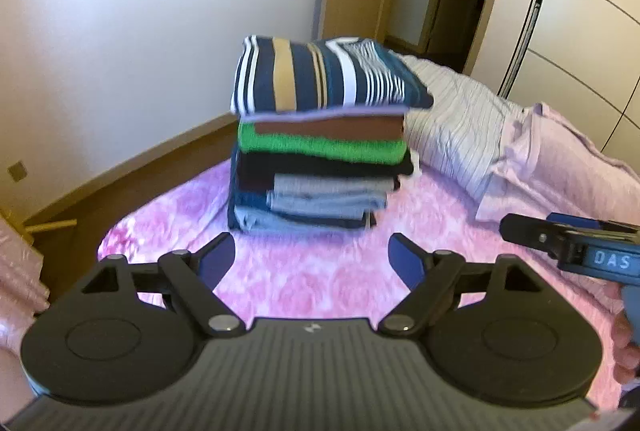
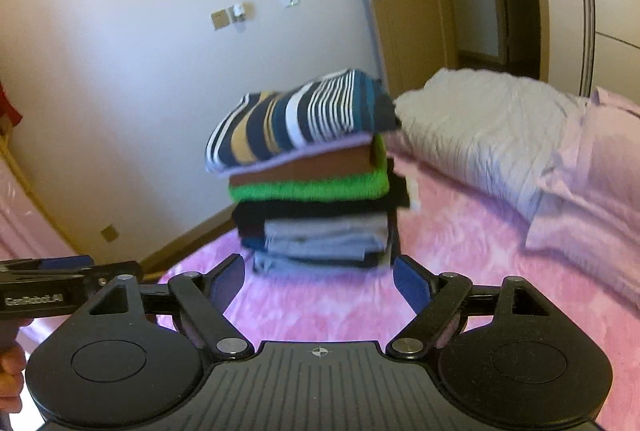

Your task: Fold large clothes

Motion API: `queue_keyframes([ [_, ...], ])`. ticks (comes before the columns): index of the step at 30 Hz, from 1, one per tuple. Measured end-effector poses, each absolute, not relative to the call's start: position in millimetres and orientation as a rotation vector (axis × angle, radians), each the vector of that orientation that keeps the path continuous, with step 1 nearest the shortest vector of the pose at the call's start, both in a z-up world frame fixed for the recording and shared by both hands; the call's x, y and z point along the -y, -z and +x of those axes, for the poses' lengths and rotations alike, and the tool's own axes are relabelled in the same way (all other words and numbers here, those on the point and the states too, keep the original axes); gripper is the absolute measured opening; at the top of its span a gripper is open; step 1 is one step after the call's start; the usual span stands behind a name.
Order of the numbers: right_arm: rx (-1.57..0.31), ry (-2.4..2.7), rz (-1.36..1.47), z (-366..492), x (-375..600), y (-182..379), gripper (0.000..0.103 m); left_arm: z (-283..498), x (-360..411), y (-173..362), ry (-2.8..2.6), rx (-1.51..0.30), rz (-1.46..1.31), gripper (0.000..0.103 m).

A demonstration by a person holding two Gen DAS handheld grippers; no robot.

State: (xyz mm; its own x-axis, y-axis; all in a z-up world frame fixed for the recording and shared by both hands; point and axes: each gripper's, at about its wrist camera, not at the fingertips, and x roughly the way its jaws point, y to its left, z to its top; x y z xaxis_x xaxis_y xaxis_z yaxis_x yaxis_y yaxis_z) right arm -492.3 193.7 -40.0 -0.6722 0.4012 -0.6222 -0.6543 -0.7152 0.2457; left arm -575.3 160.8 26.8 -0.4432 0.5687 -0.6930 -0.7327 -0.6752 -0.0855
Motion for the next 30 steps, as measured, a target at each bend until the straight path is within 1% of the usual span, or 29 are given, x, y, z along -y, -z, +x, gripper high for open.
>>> queue_keyframes([
  [6,-0.596,-2.362,-0.787,-463,-161,40,0.079,-546,-137,-19,-2.161,-0.293,-0.955,0.081],
  [14,-0.583,-2.368,-0.826,-446,-148,41,0.079,-521,-119,-19,-2.175,-0.273,-0.966,0.081],
  [30,-0.593,-2.385,-0.865,-459,-148,45,0.079,-517,-117,-19,-2.167,-0.288,-0.972,0.081],
])
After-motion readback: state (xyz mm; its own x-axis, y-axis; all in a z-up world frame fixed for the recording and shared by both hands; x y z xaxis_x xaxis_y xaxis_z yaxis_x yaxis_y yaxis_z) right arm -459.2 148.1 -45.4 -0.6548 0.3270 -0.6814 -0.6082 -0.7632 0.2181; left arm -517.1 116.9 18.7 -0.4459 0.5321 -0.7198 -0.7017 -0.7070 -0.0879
